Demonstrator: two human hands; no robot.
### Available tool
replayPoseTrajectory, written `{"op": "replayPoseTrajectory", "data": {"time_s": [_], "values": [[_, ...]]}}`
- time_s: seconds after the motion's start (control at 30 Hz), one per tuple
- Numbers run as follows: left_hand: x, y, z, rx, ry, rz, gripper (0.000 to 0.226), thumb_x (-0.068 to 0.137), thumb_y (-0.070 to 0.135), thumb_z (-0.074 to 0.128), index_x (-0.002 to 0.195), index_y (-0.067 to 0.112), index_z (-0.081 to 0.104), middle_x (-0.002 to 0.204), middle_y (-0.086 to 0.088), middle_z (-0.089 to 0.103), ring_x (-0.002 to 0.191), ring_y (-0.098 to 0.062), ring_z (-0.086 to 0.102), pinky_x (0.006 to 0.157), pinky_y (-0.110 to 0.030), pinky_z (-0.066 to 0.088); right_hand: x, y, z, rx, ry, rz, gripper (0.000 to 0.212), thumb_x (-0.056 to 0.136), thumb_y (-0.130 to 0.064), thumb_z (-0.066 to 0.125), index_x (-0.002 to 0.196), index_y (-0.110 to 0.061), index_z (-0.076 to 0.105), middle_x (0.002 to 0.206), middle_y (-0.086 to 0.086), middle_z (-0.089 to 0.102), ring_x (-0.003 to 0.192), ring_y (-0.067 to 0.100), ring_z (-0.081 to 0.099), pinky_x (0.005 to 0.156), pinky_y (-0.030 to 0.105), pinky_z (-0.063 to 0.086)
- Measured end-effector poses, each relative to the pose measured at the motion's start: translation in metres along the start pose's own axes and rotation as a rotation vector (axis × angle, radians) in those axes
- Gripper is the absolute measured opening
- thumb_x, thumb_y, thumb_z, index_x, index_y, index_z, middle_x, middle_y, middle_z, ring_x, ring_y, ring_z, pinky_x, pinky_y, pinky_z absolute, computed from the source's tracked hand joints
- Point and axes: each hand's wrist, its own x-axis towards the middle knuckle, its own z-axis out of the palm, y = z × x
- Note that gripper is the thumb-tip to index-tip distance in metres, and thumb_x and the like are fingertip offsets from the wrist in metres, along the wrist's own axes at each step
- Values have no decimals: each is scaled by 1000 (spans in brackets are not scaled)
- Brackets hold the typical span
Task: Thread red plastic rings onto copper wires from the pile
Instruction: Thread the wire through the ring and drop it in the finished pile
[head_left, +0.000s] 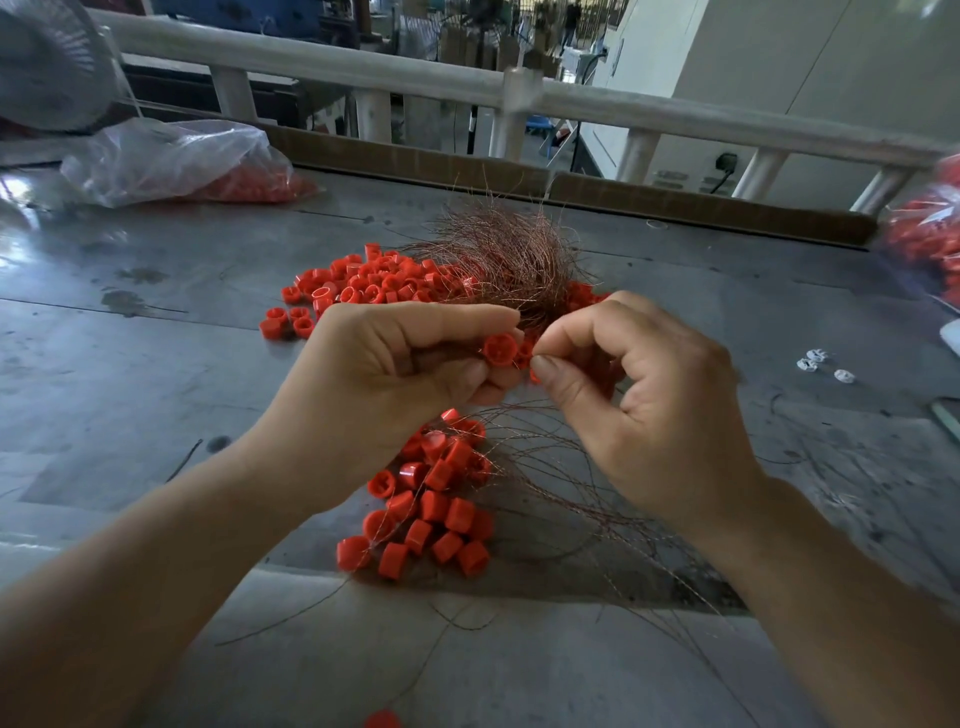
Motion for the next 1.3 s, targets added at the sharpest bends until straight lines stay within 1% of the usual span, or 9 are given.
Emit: {"op": "replayPoseTrajectory", "data": {"time_s": [0.17,0.6,0.8,0.87,0.97,1.07,1.13,1.23,1.3], "values": [[0,0,-1,5,-11,5,35,68,6,57,101,16,63,85,5,73,78,-12,71,69,-18,54,0,-1,0,-6,-16,3,3,77,-9,65,74,-8,64,68,-7,51,65,6,47,56,9,38],[0,-2,-4,-25,-10,14,31,69,5,59,96,17,68,81,5,74,76,-11,71,66,-18,54,1,-2,0,46,-32,55,4,78,-9,63,74,-10,64,67,-5,54,66,8,51,56,10,40],[2,-3,-9,-168,-67,-51,29,64,10,75,92,19,73,84,-4,73,79,-16,71,67,-19,54,1,-5,-1,239,-99,191,8,78,-19,62,74,-26,60,70,-12,59,65,3,55,59,10,41],[2,-2,-9,-189,-76,-60,26,63,14,72,88,20,75,83,-4,73,79,-16,70,67,-19,54,1,-5,-2,282,-115,223,9,77,-21,61,73,-29,60,69,-12,60,65,4,56,58,12,42],[2,-2,-9,-180,-82,-66,27,62,12,76,88,22,75,83,-3,73,79,-16,71,68,-19,54,1,-5,-1,292,-122,235,9,76,-21,61,73,-29,60,68,-11,60,63,5,56,56,12,43],[1,-2,-10,-182,-83,-76,28,62,14,70,88,22,75,84,-4,74,79,-16,71,67,-19,54,2,-5,-1,289,-123,236,8,76,-21,62,73,-28,61,67,-11,59,62,5,55,56,12,42],[2,-2,-10,-215,-89,-82,29,61,7,75,88,19,75,83,-4,73,78,-16,71,66,-18,54,2,-5,-2,320,-130,250,9,75,-19,62,73,-27,62,66,-11,60,60,5,55,54,13,42],[2,0,-11,-313,-91,-101,26,61,9,68,86,14,75,81,-5,73,76,-15,70,65,-18,54,3,-5,-3,475,-141,327,12,73,-14,62,74,-25,65,61,-8,62,53,4,54,47,21,44],[2,0,-11,-372,-99,-118,25,61,8,65,84,12,75,81,-6,72,75,-15,70,64,-18,54,4,-5,-5,596,-162,394,13,73,-9,64,75,-22,63,61,-4,62,51,6,55,47,21,46]]}}
